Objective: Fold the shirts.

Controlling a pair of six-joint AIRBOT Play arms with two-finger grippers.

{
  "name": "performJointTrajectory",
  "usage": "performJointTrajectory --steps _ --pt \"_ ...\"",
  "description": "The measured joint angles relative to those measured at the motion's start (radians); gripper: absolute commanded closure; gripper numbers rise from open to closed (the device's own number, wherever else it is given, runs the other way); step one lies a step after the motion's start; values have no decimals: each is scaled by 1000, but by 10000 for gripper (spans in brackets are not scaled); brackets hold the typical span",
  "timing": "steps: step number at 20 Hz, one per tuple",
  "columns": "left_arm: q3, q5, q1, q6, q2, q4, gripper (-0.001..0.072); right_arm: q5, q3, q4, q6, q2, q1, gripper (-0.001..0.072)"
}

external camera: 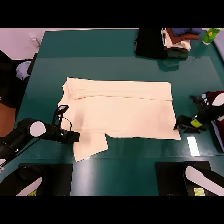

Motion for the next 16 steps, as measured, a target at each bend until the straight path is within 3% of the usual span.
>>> performJointTrajectory --steps 3,4,6,7,8,9,16 --pt "4 -10 0 7 0 -2 684 -16 -69 4 0 9 -14 178" --pt "5 -13 0 8 0 -4 684 -17 -81 7 0 12 -12 254" --pt "5 -15 0 11 0 -5 683 -27 -92 0 3 13 14 315" --pt "5 -15 0 11 0 -6 683 -35 -95 2 3 14 34 375" --pt "5 -18 0 12 0 -6 683 -47 -96 5 2 14 55 591" --pt "5 -22 0 15 0 -6 684 -65 -95 7 1 14 78 691" --pt "39 -160 0 16 86 80 686 -37 -94 -57 -1 31 191 692"
